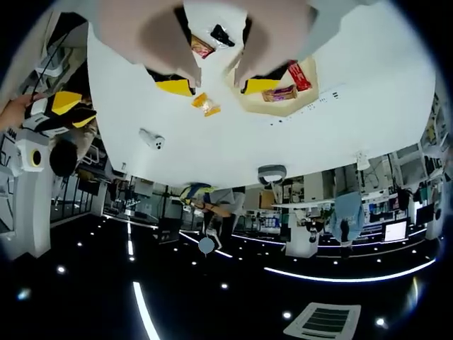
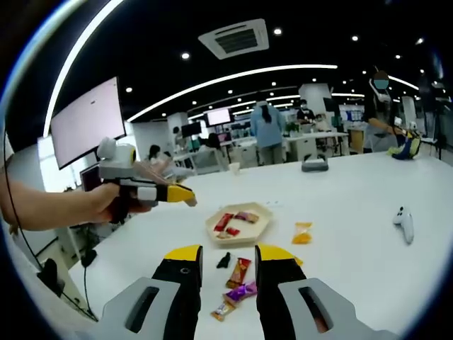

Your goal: Place the target food into the container with the food tongs after gripping and lifting it, then release it inside without dropping or visibly crushing the food.

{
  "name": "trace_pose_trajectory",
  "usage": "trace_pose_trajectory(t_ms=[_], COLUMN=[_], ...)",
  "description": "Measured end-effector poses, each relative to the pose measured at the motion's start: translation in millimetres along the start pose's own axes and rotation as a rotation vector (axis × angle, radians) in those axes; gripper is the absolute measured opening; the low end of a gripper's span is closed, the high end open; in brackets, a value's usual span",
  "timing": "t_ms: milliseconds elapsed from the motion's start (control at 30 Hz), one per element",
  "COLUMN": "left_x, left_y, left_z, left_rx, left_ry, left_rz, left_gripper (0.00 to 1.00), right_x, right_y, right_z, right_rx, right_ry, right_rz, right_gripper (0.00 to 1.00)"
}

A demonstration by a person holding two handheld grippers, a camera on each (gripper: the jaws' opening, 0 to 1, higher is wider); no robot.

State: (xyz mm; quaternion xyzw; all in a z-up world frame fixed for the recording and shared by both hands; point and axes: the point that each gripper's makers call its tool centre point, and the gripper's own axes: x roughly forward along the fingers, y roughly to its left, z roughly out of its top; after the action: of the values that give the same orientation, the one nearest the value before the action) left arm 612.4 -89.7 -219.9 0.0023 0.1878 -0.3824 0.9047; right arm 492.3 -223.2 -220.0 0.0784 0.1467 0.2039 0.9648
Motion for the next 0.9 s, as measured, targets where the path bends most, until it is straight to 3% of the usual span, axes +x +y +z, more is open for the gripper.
trace_pose_trajectory(t_ms=[233, 400, 667, 900], left_x=[6.6, 9.4, 18.7, 27.6], left_y=[-9.4, -11.1, -12.6, -21.8], left_z=[-8.4, -16.9, -36.3, -47.0], left_rx=[-0.022, -0.039, -0.086, -0.08], left_ry=[0.0, 0.015, 0.057, 0.084], left_rz=[0.003, 0.005, 0.008, 0.008], left_gripper=[0.24, 0.24, 0.24, 0.25], right_x=[0.9, 2.9, -3.5, -7.1], right_y=[8.3, 11.3, -4.0, -12.6], right_z=[-17.1, -12.0, -11.0, -11.7], right_rx=[0.032, 0.02, 0.063, 0.068], right_ry=[0.005, -0.011, -0.043, -0.023], right_rz=[-0.01, -0.008, -0.066, -0.095], right_gripper=[0.29, 0.29, 0.29, 0.31])
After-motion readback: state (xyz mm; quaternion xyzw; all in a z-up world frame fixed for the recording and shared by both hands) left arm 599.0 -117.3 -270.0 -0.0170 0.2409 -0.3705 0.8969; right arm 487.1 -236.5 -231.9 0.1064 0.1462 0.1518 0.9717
